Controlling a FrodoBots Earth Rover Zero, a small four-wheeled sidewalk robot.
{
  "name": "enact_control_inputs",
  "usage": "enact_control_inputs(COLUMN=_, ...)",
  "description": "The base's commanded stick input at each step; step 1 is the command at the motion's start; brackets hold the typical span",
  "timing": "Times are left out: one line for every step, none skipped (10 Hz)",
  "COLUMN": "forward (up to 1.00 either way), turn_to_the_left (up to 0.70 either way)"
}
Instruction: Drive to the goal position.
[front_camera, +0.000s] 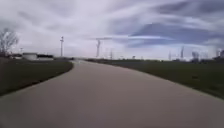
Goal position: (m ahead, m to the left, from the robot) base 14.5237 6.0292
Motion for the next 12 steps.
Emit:
enact_control_inputs(forward=1.0, turn_to_the_left=0.0)
enact_control_inputs(forward=1.0, turn_to_the_left=0.0)
enact_control_inputs(forward=1.0, turn_to_the_left=0.0)
enact_control_inputs(forward=1.0, turn_to_the_left=0.0)
enact_control_inputs(forward=1.0, turn_to_the_left=0.0)
enact_control_inputs(forward=1.0, turn_to_the_left=0.0)
enact_control_inputs(forward=1.0, turn_to_the_left=0.0)
enact_control_inputs(forward=1.0, turn_to_the_left=0.0)
enact_control_inputs(forward=1.0, turn_to_the_left=0.0)
enact_control_inputs(forward=1.0, turn_to_the_left=0.0)
enact_control_inputs(forward=1.0, turn_to_the_left=0.0)
enact_control_inputs(forward=1.0, turn_to_the_left=0.0)
